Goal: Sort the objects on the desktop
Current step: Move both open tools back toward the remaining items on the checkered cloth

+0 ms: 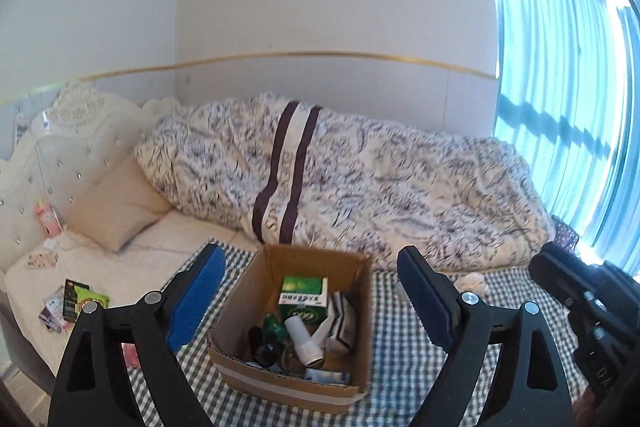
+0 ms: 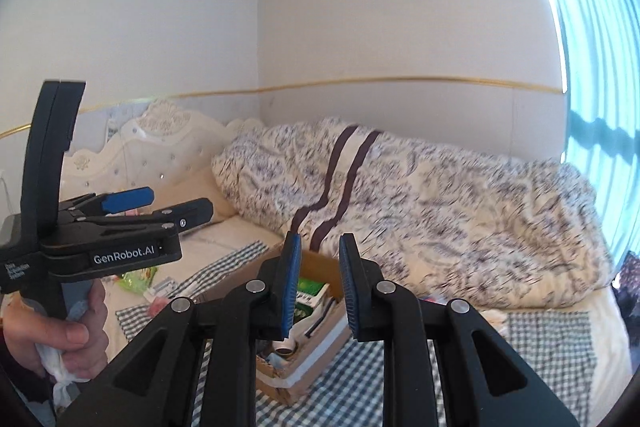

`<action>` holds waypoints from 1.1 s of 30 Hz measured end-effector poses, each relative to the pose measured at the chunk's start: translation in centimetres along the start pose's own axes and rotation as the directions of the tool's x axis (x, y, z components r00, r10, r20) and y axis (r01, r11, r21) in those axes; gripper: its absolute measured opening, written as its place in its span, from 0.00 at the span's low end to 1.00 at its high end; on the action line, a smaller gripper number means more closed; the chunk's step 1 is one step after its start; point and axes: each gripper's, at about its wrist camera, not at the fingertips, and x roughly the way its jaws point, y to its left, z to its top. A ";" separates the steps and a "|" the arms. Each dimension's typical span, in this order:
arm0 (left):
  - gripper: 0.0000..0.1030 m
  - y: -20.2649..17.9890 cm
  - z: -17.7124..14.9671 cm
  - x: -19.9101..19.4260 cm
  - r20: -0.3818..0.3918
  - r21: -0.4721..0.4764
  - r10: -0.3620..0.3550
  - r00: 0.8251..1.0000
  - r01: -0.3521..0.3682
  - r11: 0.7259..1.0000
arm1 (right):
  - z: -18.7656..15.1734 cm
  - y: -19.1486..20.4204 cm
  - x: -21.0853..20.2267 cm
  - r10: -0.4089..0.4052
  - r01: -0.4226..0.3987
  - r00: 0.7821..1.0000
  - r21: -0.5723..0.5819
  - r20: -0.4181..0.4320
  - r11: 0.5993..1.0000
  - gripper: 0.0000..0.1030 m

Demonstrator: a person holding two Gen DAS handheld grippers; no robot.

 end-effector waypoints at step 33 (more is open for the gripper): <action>1.00 -11.4 3.2 -5.8 0.128 0.069 -0.163 0.978 0.155 0.985 | 2.4 -11.0 -13.9 -0.267 0.246 0.948 0.129 0.175 0.961 0.92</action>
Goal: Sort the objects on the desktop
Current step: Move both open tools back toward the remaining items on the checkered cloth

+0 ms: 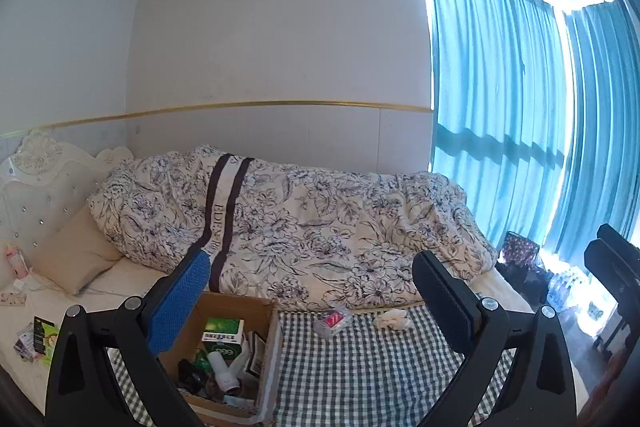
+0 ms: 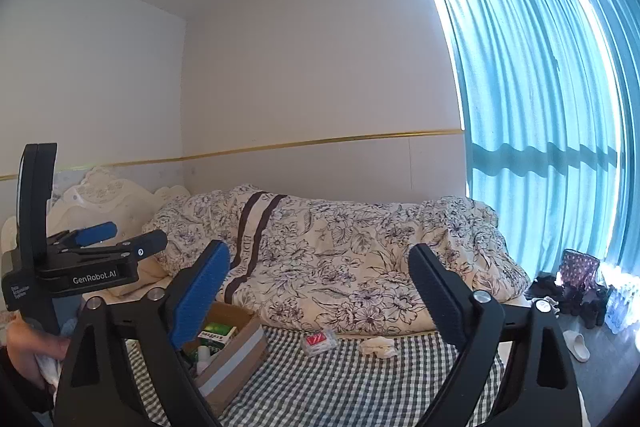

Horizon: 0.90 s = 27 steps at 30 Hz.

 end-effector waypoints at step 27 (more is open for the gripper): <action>1.00 -4.6 -11.6 21.1 -0.275 0.040 -0.038 0.961 0.051 0.998 | -13.0 -9.0 15.8 -0.055 0.085 0.953 0.088 -0.299 0.992 1.00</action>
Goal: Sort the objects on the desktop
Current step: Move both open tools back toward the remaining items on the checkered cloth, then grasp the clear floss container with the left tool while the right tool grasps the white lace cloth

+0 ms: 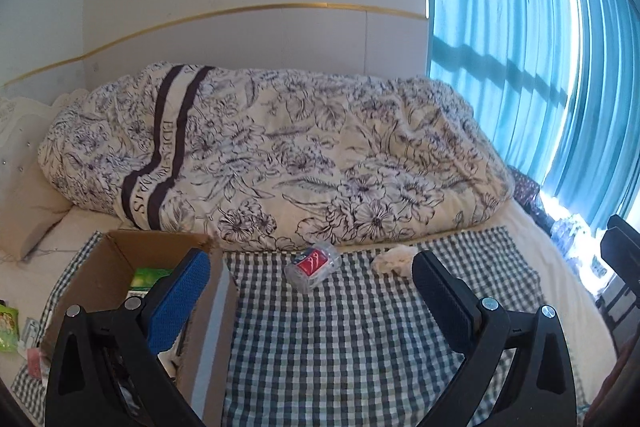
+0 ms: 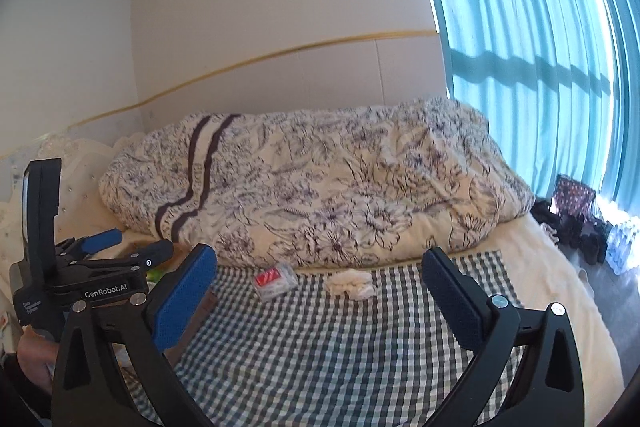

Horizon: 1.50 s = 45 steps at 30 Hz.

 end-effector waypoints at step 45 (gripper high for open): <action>0.82 0.8 -8.8 29.8 -0.191 -0.055 -0.142 0.971 0.134 0.989 | -12.3 -6.1 31.4 -0.066 0.079 0.934 0.022 -0.352 0.997 0.85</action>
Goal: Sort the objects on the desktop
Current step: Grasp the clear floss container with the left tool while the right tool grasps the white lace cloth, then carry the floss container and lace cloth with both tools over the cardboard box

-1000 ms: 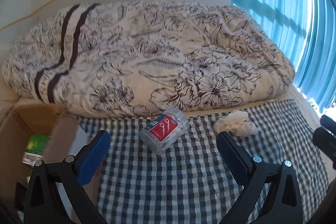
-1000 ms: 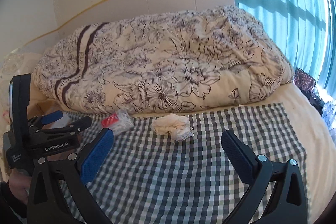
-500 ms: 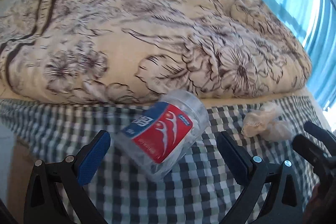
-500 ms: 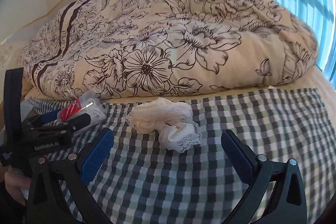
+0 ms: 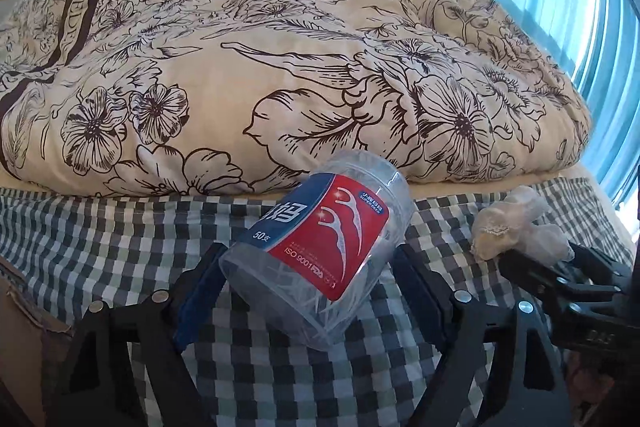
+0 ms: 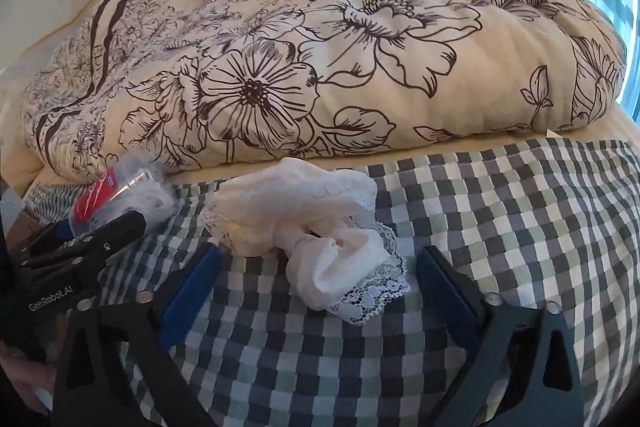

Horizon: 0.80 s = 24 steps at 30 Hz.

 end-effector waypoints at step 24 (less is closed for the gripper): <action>0.68 -4.0 -3.1 -9.2 0.090 0.067 0.016 0.996 -0.022 0.998 | -0.6 -0.7 -5.5 0.116 -0.123 0.971 0.024 0.208 0.992 0.09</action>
